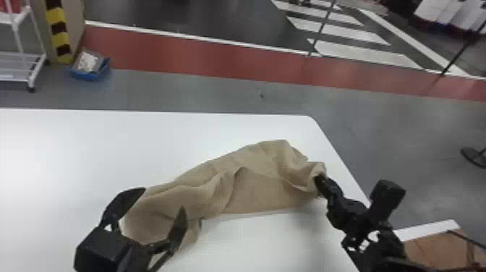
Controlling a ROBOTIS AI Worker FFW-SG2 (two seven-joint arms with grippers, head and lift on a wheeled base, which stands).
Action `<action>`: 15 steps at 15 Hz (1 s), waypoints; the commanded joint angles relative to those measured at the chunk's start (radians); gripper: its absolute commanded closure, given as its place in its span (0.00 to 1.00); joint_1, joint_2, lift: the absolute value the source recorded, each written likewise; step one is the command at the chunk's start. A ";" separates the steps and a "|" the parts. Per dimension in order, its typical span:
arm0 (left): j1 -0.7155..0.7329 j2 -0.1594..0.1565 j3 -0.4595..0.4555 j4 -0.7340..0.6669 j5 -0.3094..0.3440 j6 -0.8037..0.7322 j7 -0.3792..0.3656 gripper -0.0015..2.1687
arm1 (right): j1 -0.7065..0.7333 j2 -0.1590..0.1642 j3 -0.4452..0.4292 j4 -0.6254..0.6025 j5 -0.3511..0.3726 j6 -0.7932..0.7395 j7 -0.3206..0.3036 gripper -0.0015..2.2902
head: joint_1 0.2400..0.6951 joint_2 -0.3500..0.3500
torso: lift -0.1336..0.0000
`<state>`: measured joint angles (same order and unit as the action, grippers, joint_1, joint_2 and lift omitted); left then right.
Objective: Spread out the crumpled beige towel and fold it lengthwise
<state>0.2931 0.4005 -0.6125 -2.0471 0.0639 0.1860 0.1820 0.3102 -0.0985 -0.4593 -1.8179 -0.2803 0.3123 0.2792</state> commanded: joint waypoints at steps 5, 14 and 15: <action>0.037 0.041 0.007 -0.096 0.030 0.228 -0.042 0.21 | 0.001 -0.001 0.008 -0.009 0.001 0.006 0.000 0.83 | 1.00 0.00 | 0.07; 0.055 0.034 0.019 -0.173 0.109 0.424 -0.110 0.30 | 0.004 -0.001 0.016 -0.014 0.001 0.003 0.002 0.83 | 1.00 0.00 | 0.07; 0.049 0.029 0.013 -0.168 0.109 0.442 -0.111 0.30 | 0.003 -0.001 0.018 -0.014 0.001 0.003 0.002 0.83 | 1.00 0.00 | 0.07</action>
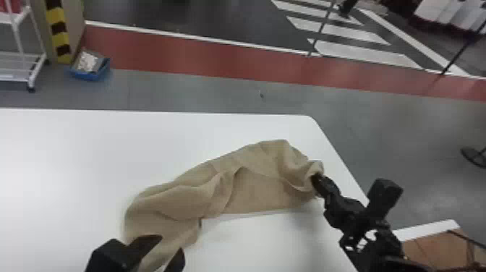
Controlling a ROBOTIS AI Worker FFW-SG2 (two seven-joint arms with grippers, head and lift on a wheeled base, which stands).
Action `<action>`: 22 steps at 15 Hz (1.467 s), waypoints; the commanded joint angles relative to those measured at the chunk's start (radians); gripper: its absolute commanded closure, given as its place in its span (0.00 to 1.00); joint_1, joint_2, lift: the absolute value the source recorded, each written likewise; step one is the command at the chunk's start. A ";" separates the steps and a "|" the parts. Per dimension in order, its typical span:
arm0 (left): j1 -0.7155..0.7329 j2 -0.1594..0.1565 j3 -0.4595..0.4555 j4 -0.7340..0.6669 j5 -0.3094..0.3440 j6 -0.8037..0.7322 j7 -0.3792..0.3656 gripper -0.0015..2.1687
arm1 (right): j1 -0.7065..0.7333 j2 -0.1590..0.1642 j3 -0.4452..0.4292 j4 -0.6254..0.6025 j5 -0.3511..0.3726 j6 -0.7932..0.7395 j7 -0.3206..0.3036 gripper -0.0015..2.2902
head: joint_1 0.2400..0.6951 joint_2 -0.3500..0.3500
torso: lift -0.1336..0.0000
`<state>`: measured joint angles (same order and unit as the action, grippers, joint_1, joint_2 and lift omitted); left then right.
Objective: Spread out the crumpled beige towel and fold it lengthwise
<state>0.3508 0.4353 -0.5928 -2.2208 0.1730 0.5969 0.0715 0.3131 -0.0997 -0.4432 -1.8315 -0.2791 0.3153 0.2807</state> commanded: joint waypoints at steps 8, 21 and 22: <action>-0.053 -0.043 -0.044 0.073 -0.029 0.053 0.004 0.30 | 0.001 0.000 0.006 0.006 -0.005 -0.003 0.003 0.83 | 1.00 0.00 | 0.07; -0.069 -0.044 -0.048 0.072 -0.059 0.056 0.016 0.74 | 0.012 0.006 -0.008 -0.005 -0.031 -0.006 0.026 0.83 | 1.00 0.00 | 0.07; -0.066 -0.040 -0.028 0.055 -0.047 0.056 0.021 0.74 | 0.014 0.006 -0.011 -0.012 -0.040 -0.006 0.028 0.83 | 1.00 0.00 | 0.07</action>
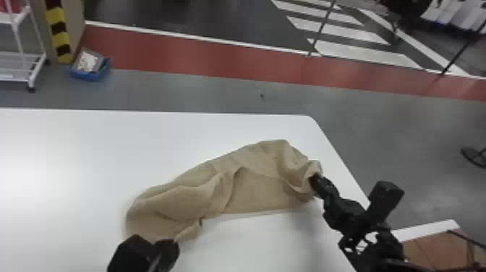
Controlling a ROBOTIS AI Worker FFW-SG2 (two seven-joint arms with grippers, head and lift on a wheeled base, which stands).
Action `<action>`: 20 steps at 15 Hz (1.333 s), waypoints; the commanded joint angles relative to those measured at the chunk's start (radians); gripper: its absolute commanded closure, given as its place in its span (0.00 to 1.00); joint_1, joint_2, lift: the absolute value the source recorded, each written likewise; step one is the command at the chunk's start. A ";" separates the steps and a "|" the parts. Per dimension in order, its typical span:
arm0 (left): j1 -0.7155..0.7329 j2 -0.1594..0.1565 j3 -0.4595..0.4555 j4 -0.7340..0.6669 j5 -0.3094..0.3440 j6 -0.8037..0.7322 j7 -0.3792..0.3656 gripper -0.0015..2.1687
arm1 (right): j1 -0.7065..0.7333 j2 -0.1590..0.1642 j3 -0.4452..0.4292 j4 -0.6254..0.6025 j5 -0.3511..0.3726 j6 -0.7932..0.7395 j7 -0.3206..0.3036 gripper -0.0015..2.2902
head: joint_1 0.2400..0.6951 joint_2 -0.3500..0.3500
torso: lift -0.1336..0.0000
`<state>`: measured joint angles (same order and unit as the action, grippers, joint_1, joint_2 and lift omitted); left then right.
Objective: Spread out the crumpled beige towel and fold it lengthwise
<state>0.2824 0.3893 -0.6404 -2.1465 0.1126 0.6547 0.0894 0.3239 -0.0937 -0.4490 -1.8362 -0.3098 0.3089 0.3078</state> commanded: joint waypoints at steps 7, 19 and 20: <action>0.055 -0.001 0.373 -0.165 0.171 -0.005 0.004 0.74 | 0.000 -0.001 -0.036 -0.074 -0.020 0.043 0.001 0.83 | 1.00 0.00 | 0.07; 0.049 -0.050 0.628 -0.101 0.206 -0.002 0.004 0.69 | -0.008 0.000 -0.048 -0.074 -0.020 0.056 -0.001 0.83 | 1.00 0.14 | 0.07; 0.049 -0.050 0.599 -0.095 0.171 -0.005 0.004 0.42 | -0.008 0.000 -0.039 -0.074 -0.020 0.056 -0.001 0.83 | 1.00 0.15 | 0.07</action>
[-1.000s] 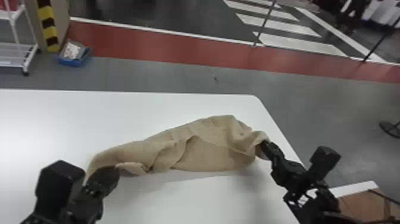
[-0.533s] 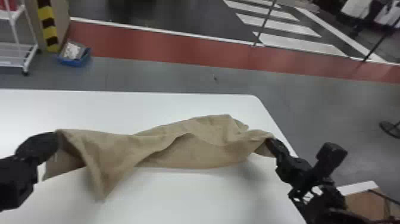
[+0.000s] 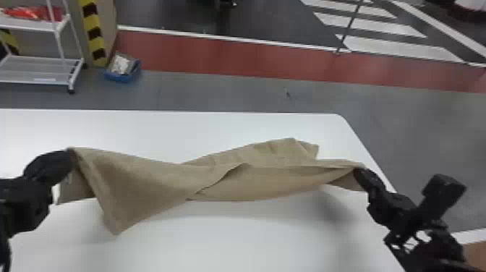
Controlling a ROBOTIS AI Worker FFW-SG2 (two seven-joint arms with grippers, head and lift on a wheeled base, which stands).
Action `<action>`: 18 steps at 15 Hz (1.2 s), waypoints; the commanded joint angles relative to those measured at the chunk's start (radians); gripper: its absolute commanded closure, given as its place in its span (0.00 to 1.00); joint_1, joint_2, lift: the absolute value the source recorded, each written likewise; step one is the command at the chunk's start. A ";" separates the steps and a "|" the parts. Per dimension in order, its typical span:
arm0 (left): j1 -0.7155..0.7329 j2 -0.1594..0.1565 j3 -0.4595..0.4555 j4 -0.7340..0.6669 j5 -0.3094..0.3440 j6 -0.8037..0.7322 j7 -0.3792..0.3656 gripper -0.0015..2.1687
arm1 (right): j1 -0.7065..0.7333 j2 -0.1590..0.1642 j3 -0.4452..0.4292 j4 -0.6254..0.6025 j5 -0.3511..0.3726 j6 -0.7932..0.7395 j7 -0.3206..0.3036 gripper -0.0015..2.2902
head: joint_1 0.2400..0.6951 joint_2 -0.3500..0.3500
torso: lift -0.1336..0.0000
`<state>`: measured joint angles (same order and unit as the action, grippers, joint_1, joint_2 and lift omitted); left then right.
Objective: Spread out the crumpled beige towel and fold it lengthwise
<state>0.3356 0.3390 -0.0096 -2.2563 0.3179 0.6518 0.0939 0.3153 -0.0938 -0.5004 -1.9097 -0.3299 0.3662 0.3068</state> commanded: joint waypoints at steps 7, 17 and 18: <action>0.049 0.003 -0.073 -0.012 -0.099 -0.024 0.030 0.01 | 0.001 0.005 0.025 0.009 0.000 -0.011 0.000 0.83 | 1.00 0.15 | 0.07; 0.114 0.054 -0.322 -0.075 -0.172 0.075 0.021 0.16 | -0.002 0.003 0.031 0.037 0.000 -0.023 0.000 0.83 | 1.00 0.00 | 0.07; 0.114 0.054 -0.326 -0.083 -0.174 0.130 0.020 0.18 | -0.002 0.003 0.031 0.038 0.000 -0.023 0.002 0.83 | 1.00 0.00 | 0.07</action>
<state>0.4494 0.3923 -0.3261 -2.3308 0.1453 0.7245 0.1151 0.3127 -0.0903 -0.4683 -1.8732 -0.3298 0.3429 0.3080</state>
